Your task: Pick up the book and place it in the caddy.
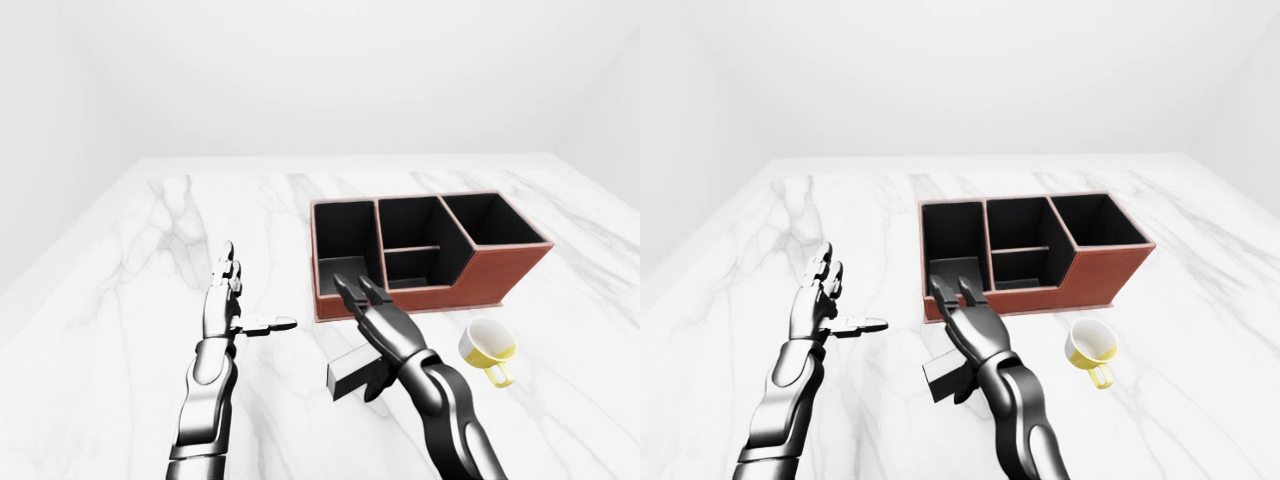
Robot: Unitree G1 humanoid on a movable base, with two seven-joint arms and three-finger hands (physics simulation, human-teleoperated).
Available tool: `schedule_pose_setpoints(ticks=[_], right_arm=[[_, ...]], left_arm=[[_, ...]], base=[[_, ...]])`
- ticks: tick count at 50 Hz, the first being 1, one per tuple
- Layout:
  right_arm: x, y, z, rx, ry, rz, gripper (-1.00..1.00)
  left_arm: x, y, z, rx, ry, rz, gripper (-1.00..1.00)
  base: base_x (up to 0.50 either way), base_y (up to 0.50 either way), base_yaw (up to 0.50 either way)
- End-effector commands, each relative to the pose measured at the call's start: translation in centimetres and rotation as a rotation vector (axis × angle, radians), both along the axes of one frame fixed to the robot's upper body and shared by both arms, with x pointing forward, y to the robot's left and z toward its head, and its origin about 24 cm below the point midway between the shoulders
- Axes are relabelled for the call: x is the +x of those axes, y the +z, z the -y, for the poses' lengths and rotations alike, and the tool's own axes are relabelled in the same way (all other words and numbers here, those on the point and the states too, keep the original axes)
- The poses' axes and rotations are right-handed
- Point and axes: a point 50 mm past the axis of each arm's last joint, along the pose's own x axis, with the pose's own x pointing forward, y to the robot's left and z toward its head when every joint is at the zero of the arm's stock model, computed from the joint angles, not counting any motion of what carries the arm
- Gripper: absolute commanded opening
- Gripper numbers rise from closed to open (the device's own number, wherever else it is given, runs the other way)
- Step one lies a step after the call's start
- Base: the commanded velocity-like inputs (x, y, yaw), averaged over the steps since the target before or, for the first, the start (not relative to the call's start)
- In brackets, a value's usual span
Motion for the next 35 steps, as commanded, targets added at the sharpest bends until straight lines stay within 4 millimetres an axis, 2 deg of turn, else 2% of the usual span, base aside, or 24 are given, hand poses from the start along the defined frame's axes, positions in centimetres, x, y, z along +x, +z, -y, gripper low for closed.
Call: schedule_pose_setpoints(ticks=[1,10,35], right_arm=[[0.1,-0.2,-0.1,-0.011,0.004,-0.006,1.00],[0.2,-1.0,-0.2,-0.022,0.000,-0.030,1.00],[-0.2,-1.6,-0.5,-0.078,0.038,-0.052,1.00]], left_arm=[[0.0,0.0,0.0,0.000,0.000,0.001,1.00],[0.1,-0.1,0.0,-0.001,0.000,-0.001,1.00],[0.0,0.0,0.0,-0.002,0.000,-0.001,1.00]], base=[[0.00,0.00,0.00],[0.00,0.00,0.00],[0.00,0.00,0.00]])
